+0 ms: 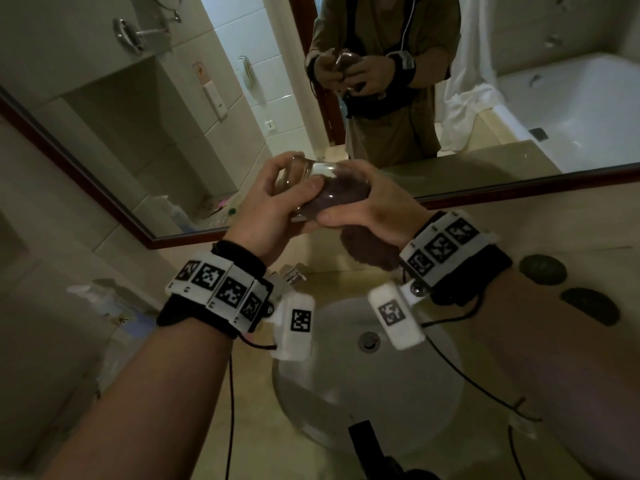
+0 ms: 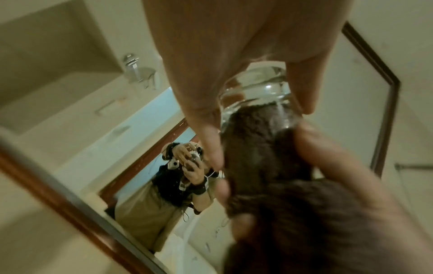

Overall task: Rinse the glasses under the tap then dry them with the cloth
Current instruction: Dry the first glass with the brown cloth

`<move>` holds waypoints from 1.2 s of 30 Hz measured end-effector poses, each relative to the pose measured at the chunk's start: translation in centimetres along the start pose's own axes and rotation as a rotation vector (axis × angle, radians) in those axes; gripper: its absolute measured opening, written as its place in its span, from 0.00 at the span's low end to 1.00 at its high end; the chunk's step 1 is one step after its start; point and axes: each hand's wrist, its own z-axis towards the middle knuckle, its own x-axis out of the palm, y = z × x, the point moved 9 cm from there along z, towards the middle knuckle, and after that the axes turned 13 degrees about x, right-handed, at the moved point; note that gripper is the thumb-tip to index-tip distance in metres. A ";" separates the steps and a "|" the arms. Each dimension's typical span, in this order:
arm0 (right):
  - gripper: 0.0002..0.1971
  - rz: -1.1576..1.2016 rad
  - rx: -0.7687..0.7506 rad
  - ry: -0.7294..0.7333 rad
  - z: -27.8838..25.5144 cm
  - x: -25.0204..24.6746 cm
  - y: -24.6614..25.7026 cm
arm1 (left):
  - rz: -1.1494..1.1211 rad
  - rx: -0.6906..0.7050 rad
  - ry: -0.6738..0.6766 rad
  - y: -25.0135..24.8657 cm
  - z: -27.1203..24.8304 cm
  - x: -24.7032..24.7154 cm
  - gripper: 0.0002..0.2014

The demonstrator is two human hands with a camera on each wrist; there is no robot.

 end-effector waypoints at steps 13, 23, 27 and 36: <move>0.38 0.058 -0.023 -0.018 0.9 4.2 0.3 | -0.067 -0.012 -0.015 0.3 -0.7 -4.4 0.24; 0.43 -0.103 -0.057 -0.209 0.9 4.4 -0.4 | -0.104 -0.104 -0.092 1.9 -0.3 -4.7 0.23; 0.27 0.168 0.050 0.095 0.5 4.1 -1.0 | -0.004 -0.036 0.024 2.0 -0.2 -3.3 0.21; 0.30 0.118 0.026 -0.063 -0.5 -1.0 -2.0 | -0.069 -0.101 -0.031 3.5 0.4 1.0 0.23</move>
